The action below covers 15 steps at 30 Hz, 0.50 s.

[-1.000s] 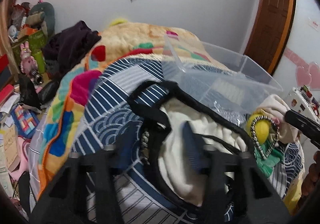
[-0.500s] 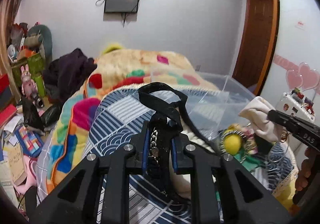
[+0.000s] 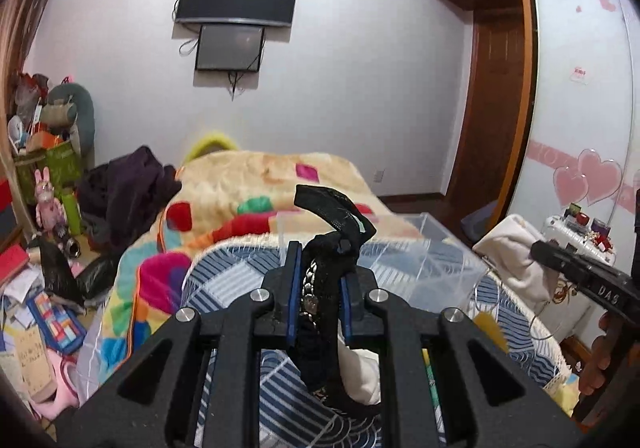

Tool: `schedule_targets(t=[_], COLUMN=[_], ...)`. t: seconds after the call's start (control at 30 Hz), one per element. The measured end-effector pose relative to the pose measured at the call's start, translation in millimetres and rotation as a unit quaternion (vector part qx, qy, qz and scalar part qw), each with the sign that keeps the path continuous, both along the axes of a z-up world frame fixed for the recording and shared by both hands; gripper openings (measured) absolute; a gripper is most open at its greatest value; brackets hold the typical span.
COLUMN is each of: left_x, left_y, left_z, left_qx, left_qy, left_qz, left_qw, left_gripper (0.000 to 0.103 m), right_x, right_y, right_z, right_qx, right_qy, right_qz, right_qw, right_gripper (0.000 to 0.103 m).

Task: Organize soft objects
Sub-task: 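Lift the bra and sock and lower both into the clear box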

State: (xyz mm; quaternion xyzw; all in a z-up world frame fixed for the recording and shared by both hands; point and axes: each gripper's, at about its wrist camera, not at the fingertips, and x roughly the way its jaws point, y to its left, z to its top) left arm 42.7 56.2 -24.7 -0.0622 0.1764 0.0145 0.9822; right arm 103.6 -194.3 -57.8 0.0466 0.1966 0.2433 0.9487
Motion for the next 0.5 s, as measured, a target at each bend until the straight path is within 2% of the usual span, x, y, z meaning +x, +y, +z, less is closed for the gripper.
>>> schedule_targets(t=[0.13, 0.3, 0.5], left_x=[9.0, 25.1, 52.5], left_y=[-2.1, -1.7, -10.5], left_z=[15.2, 28.4, 28.4], left_qx=[0.006, -0.012, -0.005], left_qy=[-0.018, -0.030, -0.029], left_qz=[0.003, -0.002, 0.003], left_qw=[0.9998, 0.9995, 0.9996], left_gripper=[0.015, 0.015, 0.015], right_x=[4.6, 16.3, 35.2], right_y=[1.3, 8.0, 16.5], right_z=[5.7, 15.7, 21.3], right_qx=[-0.001, -0.003, -0.004], right_qy=[-0.008, -0.020, -0.025], right_qz=[0.001, 0.001, 0.000], right_qw=[1.000, 1.000, 1.000], right_gripper=[0.010, 0.010, 0.010])
